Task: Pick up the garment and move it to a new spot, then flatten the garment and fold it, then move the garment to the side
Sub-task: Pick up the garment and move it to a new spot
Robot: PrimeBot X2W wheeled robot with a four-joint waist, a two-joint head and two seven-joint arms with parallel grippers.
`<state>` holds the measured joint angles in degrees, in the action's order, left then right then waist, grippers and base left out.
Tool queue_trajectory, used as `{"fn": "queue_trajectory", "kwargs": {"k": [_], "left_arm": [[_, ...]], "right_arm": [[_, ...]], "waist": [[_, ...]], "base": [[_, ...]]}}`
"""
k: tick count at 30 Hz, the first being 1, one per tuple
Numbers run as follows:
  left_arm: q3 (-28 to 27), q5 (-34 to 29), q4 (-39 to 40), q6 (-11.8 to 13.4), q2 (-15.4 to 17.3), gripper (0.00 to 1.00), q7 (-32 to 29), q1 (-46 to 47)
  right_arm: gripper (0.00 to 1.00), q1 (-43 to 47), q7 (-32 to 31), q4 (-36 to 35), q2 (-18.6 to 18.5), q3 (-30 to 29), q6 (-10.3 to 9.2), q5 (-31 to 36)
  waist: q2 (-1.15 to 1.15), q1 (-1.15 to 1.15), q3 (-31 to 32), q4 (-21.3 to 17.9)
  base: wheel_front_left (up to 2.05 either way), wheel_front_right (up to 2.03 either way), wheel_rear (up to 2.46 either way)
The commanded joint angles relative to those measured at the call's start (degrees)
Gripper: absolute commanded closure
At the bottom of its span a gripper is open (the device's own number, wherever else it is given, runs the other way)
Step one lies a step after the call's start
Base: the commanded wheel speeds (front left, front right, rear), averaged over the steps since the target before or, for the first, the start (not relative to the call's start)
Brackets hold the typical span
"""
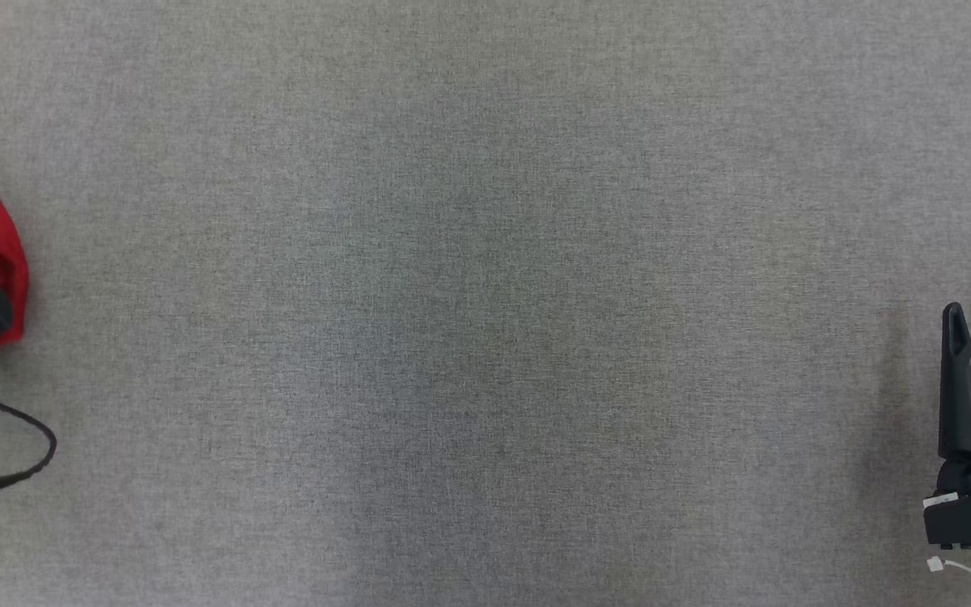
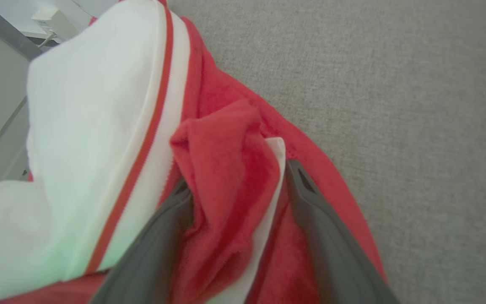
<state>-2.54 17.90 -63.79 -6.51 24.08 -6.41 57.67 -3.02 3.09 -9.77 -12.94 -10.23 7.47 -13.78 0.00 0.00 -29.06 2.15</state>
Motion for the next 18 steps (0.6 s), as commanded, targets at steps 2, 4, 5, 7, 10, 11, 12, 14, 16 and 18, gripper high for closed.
{"fn": "queue_trajectory", "kwargs": {"k": [2, 4, 5, 7, 10, 11, 12, 14, 16, 18], "left_arm": [[0.54, 0.66, -3.36, -0.05, -0.66, 0.18, -3.12, -0.85], [0.72, 0.64, -4.3, 0.0, -0.4, 1.0, -3.51, -0.61], [0.78, 0.69, -4.67, 0.11, -0.29, 1.0, -3.5, -0.43], [1.17, 0.43, -5.01, 0.15, -0.21, 1.0, -2.99, -0.01], [1.5, 0.02, -4.76, 0.41, 0.46, 1.0, -0.49, 0.44], [1.67, -0.19, -4.45, 0.66, 0.78, 1.0, 0.63, 0.61], [1.91, -0.49, -4.15, 0.83, 1.09, 1.0, 1.79, 0.78], [2.11, -0.68, -3.64, 0.76, 1.17, 1.0, 3.18, 1.04], [2.53, -1.09, -2.56, 0.65, 1.57, 1.0, 6.21, 1.71], [3.28, -1.67, -1.48, 0.5, 1.79, 1.0, 9.01, 2.55]], "right_arm": [[0.0, -0.4, 0.31, 0.29, 0.43, 0.13, 0.07, 0.37], [0.0, -0.6, 0.36, 0.6, 0.54, 0.31, 0.07, 0.27], [0.0, -0.62, 0.38, 0.76, 0.6, 0.36, 0.07, 0.25], [0.0, -0.64, 0.44, 0.99, 0.74, 0.45, 0.07, 0.21], [0.0, -0.58, 0.57, 1.56, 0.91, 0.48, 0.07, 0.01], [0.0, -0.55, 0.72, 1.79, 1.03, 0.54, 0.07, -0.03], [0.0, -0.52, 0.87, 1.99, 1.14, 0.63, 0.07, -0.11], [0.0, -0.51, 1.03, 2.3, 1.26, 0.75, 0.07, -0.18], [0.0, -0.5, 1.33, 2.95, 1.54, 1.13, 0.07, -0.32], [0.0, -0.38, 1.73, 3.75, 1.8, 1.51, 0.07, -0.53]], "waist": [[0.0, 0.0, 0.34, -0.16], [0.0, 0.0, 0.64, -0.32], [0.0, 0.0, 0.82, -0.38], [0.0, 0.0, 1.22, -0.43], [0.0, 0.0, 2.19, -0.45], [0.0, 0.0, 2.66, -0.43], [0.0, 0.0, 3.05, -0.42], [0.0, 0.0, 3.63, -0.39], [0.0, 0.0, 4.77, -0.41], [0.0, 0.0, 6.1, -0.42]], "base": [[0.0, 0.0, 0.0], [0.0, 0.0, 0.0], [0.0, 0.0, 0.0], [0.0, 0.0, 0.0], [0.0, 0.0, 0.0], [0.0, 0.0, 0.0], [0.0, 0.0, 0.0], [0.0, 0.0, 0.0], [0.0, 0.0, 0.0], [0.0, 0.0, 0.0]]}}
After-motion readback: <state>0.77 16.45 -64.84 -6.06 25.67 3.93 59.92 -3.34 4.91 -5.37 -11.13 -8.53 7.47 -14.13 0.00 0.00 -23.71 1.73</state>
